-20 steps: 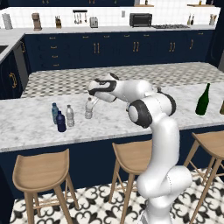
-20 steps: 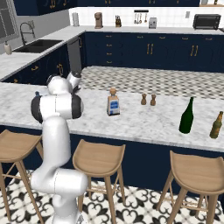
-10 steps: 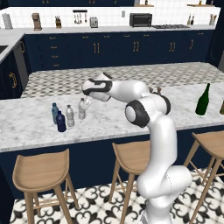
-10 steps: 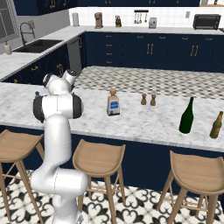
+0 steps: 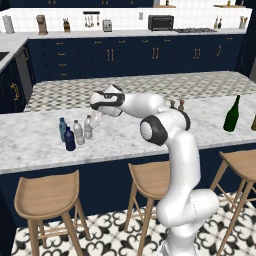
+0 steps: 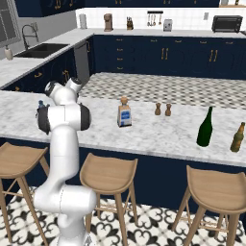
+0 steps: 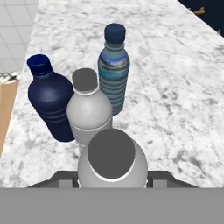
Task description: Move the plastic bottles in the middle to the plastics group, and the glass bottles in the middle to the glass group.
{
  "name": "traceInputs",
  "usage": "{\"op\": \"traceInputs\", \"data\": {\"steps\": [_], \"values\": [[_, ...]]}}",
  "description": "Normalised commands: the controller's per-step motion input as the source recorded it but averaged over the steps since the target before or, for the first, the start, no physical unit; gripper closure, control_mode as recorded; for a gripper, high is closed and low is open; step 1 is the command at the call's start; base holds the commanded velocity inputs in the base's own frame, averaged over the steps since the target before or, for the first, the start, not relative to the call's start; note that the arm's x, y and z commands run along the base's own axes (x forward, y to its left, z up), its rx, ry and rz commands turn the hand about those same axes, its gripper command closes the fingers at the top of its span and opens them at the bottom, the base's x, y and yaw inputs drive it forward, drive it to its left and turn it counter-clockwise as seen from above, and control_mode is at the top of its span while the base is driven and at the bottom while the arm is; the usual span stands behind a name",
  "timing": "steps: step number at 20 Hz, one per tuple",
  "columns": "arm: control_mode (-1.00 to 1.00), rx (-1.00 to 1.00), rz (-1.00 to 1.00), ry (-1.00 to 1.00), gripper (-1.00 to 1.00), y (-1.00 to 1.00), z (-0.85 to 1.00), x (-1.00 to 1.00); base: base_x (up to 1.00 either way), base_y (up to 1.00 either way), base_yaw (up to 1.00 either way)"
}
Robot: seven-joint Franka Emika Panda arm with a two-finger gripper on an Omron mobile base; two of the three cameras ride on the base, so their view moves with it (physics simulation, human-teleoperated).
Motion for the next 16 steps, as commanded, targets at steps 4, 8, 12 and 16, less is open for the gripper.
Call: {"op": "traceInputs", "data": {"steps": [4, 8, 12, 16], "values": [[-1.0, -0.03, 0.03, 0.0, 1.0, 0.0, 0.0, 0.06, 0.0, 0.0, 0.0], [-1.0, -0.03, 0.01, 0.0, 1.0, 0.0, 0.0, 0.03, 0.0, 0.0, 0.0], [-1.0, -0.03, 0.0, 0.0, 1.0, 0.0, 0.0, 0.0, 0.0, 0.0, 0.0], [-1.0, -0.04, 0.0, 0.0, 1.0, 0.0, -0.08, 0.03, 0.0, 0.0, 0.0]]}}
